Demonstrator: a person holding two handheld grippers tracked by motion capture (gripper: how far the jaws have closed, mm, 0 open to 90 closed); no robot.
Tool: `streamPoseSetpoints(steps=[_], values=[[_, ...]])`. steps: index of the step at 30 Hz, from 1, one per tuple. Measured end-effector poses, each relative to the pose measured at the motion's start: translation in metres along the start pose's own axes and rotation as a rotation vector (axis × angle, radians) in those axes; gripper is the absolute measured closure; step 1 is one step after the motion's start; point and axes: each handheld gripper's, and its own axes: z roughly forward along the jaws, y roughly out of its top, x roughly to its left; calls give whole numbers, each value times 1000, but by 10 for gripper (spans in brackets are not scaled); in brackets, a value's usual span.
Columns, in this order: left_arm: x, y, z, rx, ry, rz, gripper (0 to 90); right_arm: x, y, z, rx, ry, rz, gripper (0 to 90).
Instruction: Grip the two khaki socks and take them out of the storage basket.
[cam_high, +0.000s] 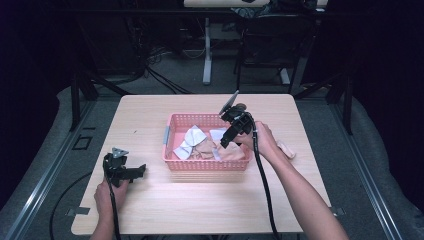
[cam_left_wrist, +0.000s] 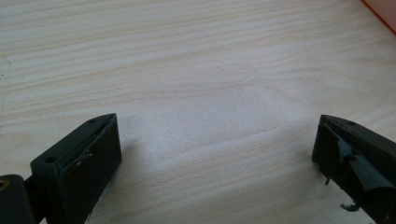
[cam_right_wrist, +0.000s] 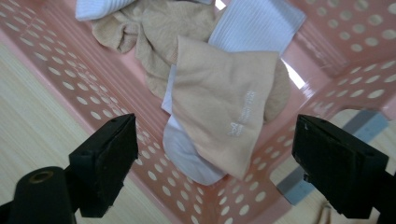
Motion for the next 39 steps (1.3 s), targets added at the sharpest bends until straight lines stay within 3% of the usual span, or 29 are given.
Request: streamPoseSetpoints(steps=[8, 13, 16, 21, 25, 26, 27, 32, 34, 37, 38, 39], values=[[0, 0, 0, 0, 0, 1, 12, 2, 4, 34, 39, -2, 35, 187], [0, 0, 0, 0, 0, 0, 11, 3, 5, 54, 48, -3, 56, 274], [0, 0, 0, -2, -2, -1, 12, 3, 7, 60, 88, -18, 35, 311], [0, 0, 0, -2, -2, 0, 12, 1, 8, 68, 96, -37, 48, 400], [0, 0, 0, -2, -2, 0, 12, 1, 5, 71, 115, -67, 62, 538], [0, 0, 0, -2, -2, 0, 12, 0, 3, 73, 108, -78, 67, 633], [0, 0, 0, -2, -2, -1, 12, 0, 3, 73, 108, -78, 67, 633], [0, 0, 0, -2, -2, 0, 12, -7, 1, 72, 127, -95, 61, 830], [0, 0, 0, -2, -2, 0, 12, -7, -3, 72, 94, -94, 70, 896], [0, 0, 0, -2, -2, -1, 12, -9, -3, 67, 89, -95, 59, 896], [0, 0, 0, -2, -2, -1, 12, -11, -2, 63, 71, -95, 59, 867], [0, 0, 0, -2, -3, 0, 11, -11, -1, 60, 78, -95, 56, 778]])
